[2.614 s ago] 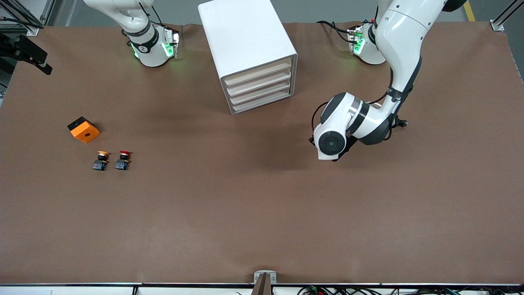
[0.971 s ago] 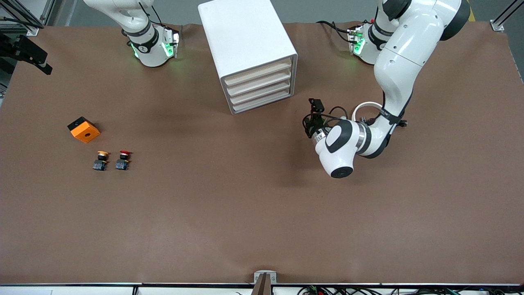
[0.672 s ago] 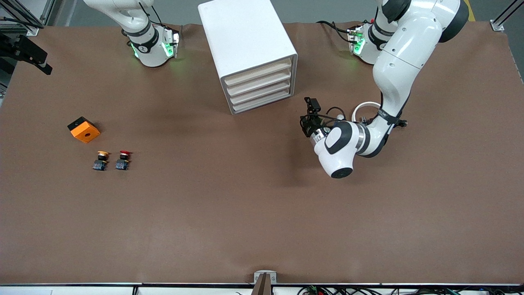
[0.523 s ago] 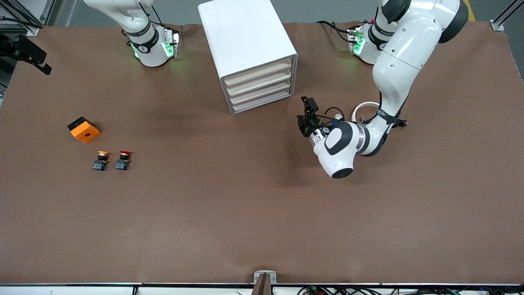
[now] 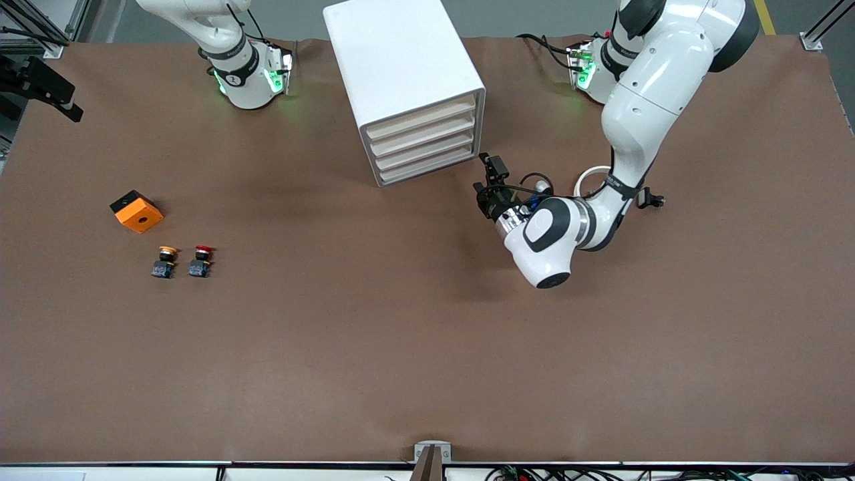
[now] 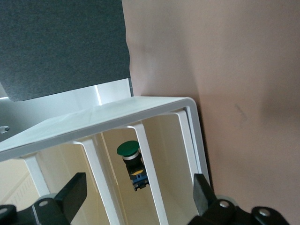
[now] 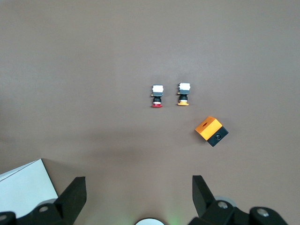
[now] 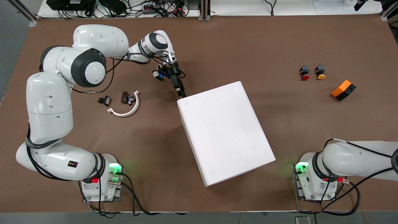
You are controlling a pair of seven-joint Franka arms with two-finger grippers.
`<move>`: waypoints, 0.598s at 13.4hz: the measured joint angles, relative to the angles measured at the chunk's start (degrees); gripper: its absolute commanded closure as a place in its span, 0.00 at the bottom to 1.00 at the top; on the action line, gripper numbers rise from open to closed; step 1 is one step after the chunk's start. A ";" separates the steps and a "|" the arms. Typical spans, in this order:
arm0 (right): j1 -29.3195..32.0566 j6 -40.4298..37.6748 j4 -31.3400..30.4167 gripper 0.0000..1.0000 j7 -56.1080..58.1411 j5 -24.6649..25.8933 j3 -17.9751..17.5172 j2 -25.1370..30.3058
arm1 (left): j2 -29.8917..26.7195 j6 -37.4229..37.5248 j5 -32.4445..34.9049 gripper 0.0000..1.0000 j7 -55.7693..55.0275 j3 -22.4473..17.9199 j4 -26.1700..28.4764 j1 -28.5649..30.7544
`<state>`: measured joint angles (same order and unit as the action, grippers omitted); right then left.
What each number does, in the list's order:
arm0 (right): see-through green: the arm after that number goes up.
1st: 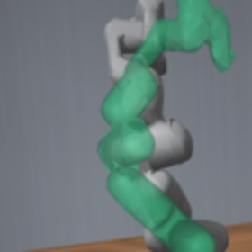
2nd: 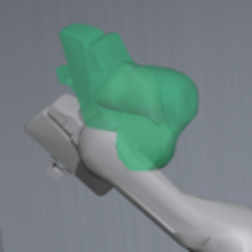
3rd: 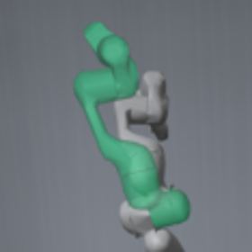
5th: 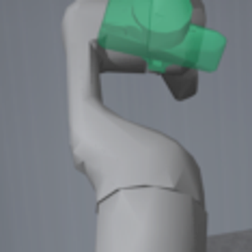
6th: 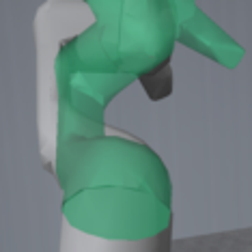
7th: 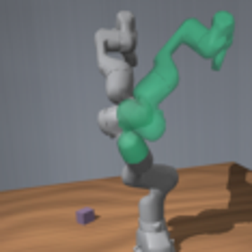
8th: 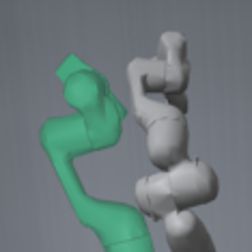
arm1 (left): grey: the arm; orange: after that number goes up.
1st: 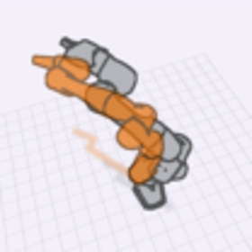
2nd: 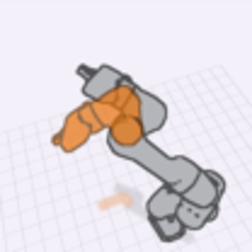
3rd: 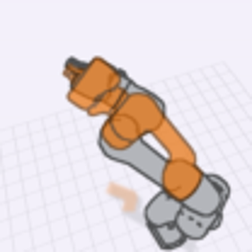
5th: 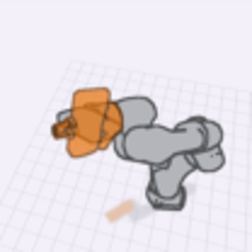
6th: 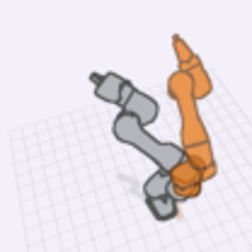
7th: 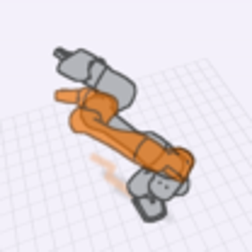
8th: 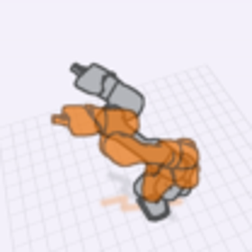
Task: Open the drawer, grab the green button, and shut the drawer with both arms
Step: 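Pull the drawer open with the left gripper while the right gripper approaches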
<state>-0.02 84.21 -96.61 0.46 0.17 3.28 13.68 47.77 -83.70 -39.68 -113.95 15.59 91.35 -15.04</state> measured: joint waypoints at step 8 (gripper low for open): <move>0.03 0.60 0.04 0.00 0.02 0.00 0.27 -5.46 | 1.70 0.02 -1.21 0.32 -1.24 0.06 -0.04 -3.55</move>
<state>0.00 84.81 -96.57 0.48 0.18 3.55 8.22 49.48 -83.68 -40.89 -115.20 15.65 91.30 -18.59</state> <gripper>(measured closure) 0.000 0.150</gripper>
